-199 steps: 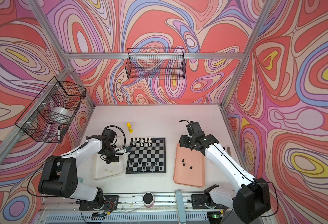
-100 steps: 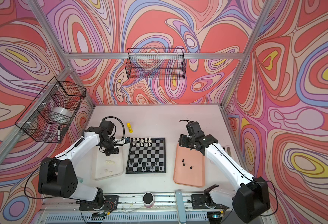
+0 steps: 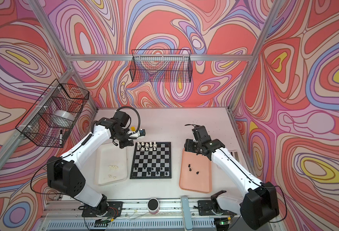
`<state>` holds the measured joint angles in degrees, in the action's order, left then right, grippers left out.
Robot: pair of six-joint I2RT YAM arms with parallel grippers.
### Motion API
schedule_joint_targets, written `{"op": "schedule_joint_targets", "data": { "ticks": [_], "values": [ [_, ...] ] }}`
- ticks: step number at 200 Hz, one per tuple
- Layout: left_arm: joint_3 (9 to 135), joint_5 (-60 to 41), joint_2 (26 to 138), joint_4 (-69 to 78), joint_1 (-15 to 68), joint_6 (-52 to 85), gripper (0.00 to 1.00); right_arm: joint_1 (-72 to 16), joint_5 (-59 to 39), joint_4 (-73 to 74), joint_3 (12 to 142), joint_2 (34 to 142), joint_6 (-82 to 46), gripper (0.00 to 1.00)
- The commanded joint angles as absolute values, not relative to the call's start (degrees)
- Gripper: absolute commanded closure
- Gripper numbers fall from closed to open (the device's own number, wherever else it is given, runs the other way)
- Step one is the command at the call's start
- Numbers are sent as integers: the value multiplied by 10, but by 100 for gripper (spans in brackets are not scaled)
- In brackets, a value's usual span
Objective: Set up the chess pieces on the board
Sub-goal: 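Lift the white pawn and carry it with the left gripper to the board's far corner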
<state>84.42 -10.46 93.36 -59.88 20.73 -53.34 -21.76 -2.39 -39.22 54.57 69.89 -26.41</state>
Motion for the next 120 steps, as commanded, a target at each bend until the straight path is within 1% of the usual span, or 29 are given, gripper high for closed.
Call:
{"op": "schedule_joint_targets", "data": {
  "ticks": [1, 38, 66, 120],
  "values": [
    [913, -117, 980, -624, 248, -503, 88, -221, -25, -395, 533, 688, -261, 30],
    [1017, -111, 1068, -622, 309, -486, 89, -221, -20, -417, 520, 661, -265, 30],
    [1089, -125, 1132, -628, 338, -469, 88, -220, -18, -437, 508, 632, -272, 30],
    [1142, -120, 1219, -598, 382, -457, 89, -221, -8, -476, 496, 590, -279, 30]
  ]
}}
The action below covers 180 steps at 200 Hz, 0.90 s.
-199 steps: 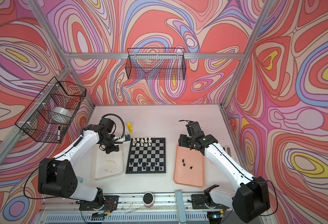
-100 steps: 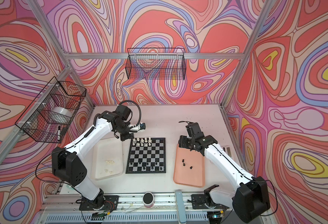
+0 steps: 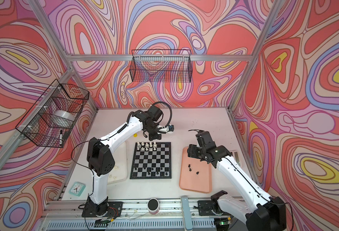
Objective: Set up the chess pieces on the board
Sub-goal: 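Lift the white pawn and carry it with the left gripper to the board's far corner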
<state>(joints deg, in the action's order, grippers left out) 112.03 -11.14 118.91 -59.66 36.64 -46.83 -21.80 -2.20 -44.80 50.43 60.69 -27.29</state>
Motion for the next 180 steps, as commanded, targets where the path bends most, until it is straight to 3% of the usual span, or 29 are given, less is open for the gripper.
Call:
{"op": "schedule_joint_targets", "data": {
  "ticks": [1, 180],
  "values": [
    [1143, -120, 1220, -598, 383, -457, 89, -221, -8, -477, 496, 589, -279, 30],
    [1136, -103, 1311, -520, 406, -439, 90, -220, -9, -493, 492, 572, -284, 29]
  ]
}}
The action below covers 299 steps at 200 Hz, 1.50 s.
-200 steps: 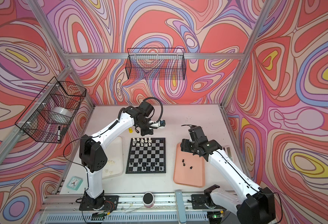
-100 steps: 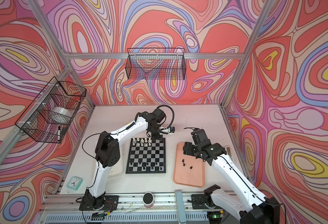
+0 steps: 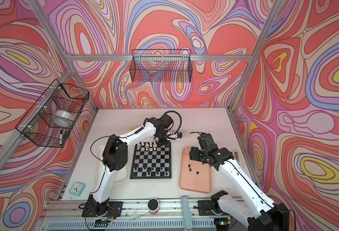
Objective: Set up the chess pieces on the board
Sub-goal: 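Lift the white pawn and carry it with the left gripper to the board's far corner, then lower the white pawn onto the corner square and open the left gripper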
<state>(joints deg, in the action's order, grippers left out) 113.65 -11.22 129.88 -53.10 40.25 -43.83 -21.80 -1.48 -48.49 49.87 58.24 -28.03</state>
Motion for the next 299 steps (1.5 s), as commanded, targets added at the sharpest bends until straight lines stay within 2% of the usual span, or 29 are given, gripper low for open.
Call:
{"op": "schedule_joint_targets", "data": {
  "ticks": [1, 203, 299],
  "values": [
    [1136, -103, 1311, -519, 406, -439, 90, -220, -9, -492, 493, 572, -284, 29],
    [1121, -88, 1327, -518, 407, -456, 91, -221, -9, -489, 489, 570, -284, 29],
    [1125, -90, 1322, -523, 407, -457, 72, -220, -9, -487, 488, 570, -284, 29]
  ]
}}
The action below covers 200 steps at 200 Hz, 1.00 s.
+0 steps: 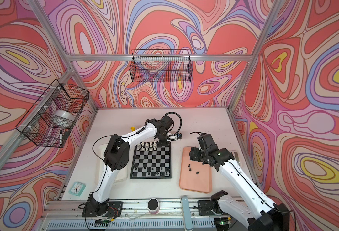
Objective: Set up the chess pieces on the board
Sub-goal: 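Lower the white pawn onto the corner square and open the left gripper, then return the left gripper to the white tray while the right moves toward the board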
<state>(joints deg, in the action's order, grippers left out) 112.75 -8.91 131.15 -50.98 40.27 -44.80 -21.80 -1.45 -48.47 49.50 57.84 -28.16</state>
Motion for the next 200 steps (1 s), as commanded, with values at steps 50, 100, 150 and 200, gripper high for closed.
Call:
{"op": "schedule_joint_targets", "data": {
  "ticks": [50, 100, 150, 200],
  "values": [
    [1130, -90, 1319, -528, 407, -460, 63, -220, -8, -485, 487, 570, -284, 29],
    [1133, -91, 1309, -540, 407, -462, 56, -220, -7, -485, 487, 568, -284, 29],
    [1147, -101, 1279, -562, 406, -456, 49, -220, -7, -481, 487, 567, -281, 29],
    [1205, -112, 1248, -627, 406, -446, 48, -220, -9, -479, 490, 559, -275, 29]
  ]
}}
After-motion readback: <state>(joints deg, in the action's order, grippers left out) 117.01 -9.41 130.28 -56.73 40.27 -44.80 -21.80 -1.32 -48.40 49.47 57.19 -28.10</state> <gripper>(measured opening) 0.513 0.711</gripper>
